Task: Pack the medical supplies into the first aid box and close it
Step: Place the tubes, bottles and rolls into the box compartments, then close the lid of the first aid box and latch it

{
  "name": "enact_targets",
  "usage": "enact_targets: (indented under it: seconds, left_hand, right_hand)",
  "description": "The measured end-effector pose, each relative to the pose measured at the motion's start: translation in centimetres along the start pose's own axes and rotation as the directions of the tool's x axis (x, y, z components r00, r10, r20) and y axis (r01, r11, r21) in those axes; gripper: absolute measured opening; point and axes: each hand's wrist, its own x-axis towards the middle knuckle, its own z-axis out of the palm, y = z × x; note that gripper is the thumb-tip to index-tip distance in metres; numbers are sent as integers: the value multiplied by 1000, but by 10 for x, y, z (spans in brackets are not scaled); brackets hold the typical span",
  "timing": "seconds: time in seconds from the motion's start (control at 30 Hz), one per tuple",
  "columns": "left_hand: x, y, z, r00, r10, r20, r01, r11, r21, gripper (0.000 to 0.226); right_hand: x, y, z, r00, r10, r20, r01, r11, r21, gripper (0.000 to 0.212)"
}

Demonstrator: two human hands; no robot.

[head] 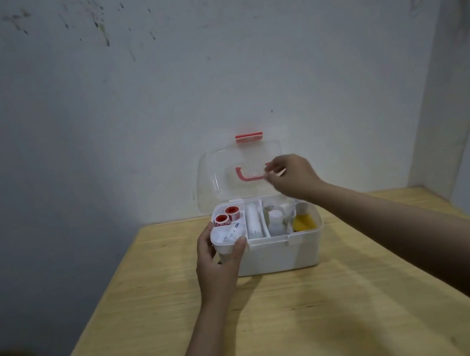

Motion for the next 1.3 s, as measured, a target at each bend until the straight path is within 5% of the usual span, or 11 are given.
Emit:
enact_targets:
  seconds: [0.1,0.2,0.4,0.63,0.9,1.0,1.17,1.3]
  left_hand:
    - [0,0,1,1000,-6,-4,6,1000,-9,59]
    - [-1,-1,2,1000,-3,-8,3,1000,-7,60]
    - [0,-2,2,1000,3,-20,-3,1000,-3,61]
    - [1,-2,3,1000,7,-15,-6,1000,30,58]
    - [-2,4,3,998,-68,0,68,986,150,96]
    - [-4,10,2,1000,1,-14,3,970,244,103]
    - [-7,20,4,989,145,24,-144,918,369,94]
    - [-8,20,6,986,162,38,-165,919,359,59]
  right_hand:
    - [7,23,-10,957,197,-215,-182,979,89,42]
    - [13,34,-17,923,309,-228,-289,950,115,57]
    - [22,38,-14,968,251,-24,-237,938,252,81]
    - [2,32,-13,996,42,-73,-35,995,94,105]
    - [-73,34,-21,982,-186,-27,187,980,73,93]
    - [-100,37,-17,977,-214,-17,215,971,107,87]
    - [-126,53,0,992,-115,-44,120,987,111,76]
    - [-134,57,8,998,-50,-47,56,986,158,68]
